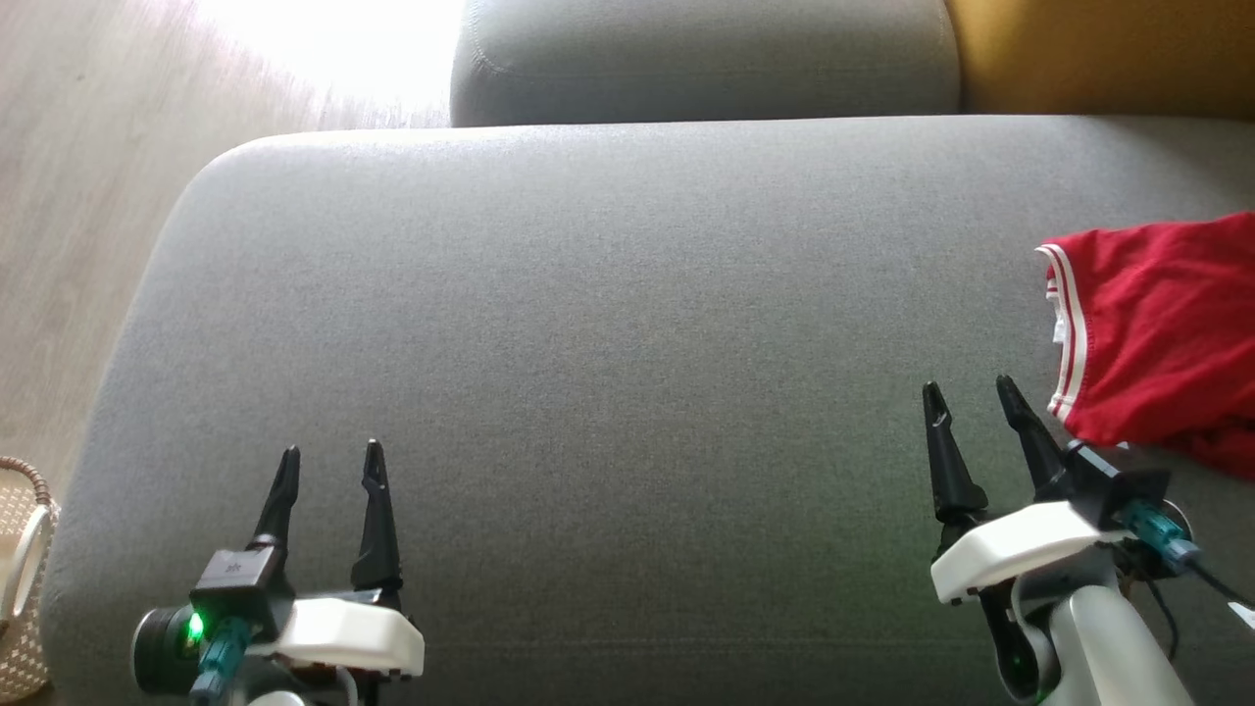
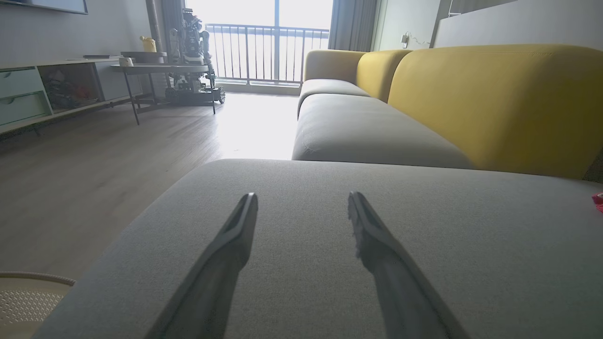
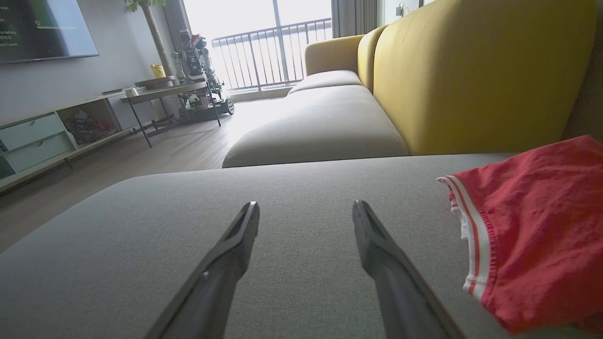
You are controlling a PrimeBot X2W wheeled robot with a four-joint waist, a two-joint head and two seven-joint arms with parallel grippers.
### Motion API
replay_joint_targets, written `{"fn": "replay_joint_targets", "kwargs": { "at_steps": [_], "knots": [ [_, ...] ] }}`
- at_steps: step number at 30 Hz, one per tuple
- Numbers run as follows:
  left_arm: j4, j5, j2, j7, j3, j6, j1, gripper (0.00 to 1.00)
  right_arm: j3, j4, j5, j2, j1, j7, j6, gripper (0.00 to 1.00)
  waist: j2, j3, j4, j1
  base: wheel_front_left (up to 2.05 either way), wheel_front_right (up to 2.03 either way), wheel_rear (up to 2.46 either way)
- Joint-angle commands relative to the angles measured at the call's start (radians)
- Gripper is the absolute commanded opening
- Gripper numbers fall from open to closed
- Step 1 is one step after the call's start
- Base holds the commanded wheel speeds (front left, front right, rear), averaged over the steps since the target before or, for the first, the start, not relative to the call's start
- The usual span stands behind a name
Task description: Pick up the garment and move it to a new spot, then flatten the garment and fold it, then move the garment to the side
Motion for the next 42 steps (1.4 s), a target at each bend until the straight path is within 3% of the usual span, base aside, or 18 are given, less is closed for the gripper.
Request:
{"fn": "replay_joint_targets", "kwargs": {
  "at_steps": [1,14,21,29,33,42],
  "knots": [
    [-0.038,0.006,-0.002,-0.005,0.038,0.008,-0.041,1.00,0.029,-0.032,0.008,0.007,-0.032,-0.011,0.000,1.00,-0.0001,0.001,-0.003,0.0001,0.00,0.00,0.00],
    [-0.034,0.007,-0.002,-0.005,0.041,0.006,-0.051,1.00,0.032,-0.018,0.015,0.007,-0.036,-0.013,0.000,1.00,-0.0001,0.009,-0.012,0.0001,0.00,0.00,0.00],
    [-0.064,-0.022,-0.002,-0.005,0.057,0.026,-0.054,1.00,0.024,-0.018,0.019,0.007,-0.038,-0.013,0.000,1.00,-0.0001,0.009,-0.014,0.0001,0.00,0.00,0.00],
    [-0.044,-0.033,-0.002,-0.005,0.060,0.010,-0.056,1.00,0.021,-0.021,0.025,0.007,-0.040,-0.013,0.000,1.00,-0.0001,0.013,-0.022,0.0001,0.00,0.00,0.00],
    [-0.039,-0.046,-0.002,-0.005,0.062,-0.023,-0.055,1.00,0.021,-0.026,0.033,0.007,-0.040,-0.013,0.000,1.00,-0.0001,0.015,-0.025,0.0001,0.00,0.00,0.00],
    [-0.076,-0.129,-0.002,-0.005,0.087,-0.041,-0.045,1.00,0.043,-0.038,0.033,0.007,-0.035,-0.013,0.000,1.00,-0.0001,0.016,-0.027,0.0001,0.00,0.00,0.00]
  ]
}}
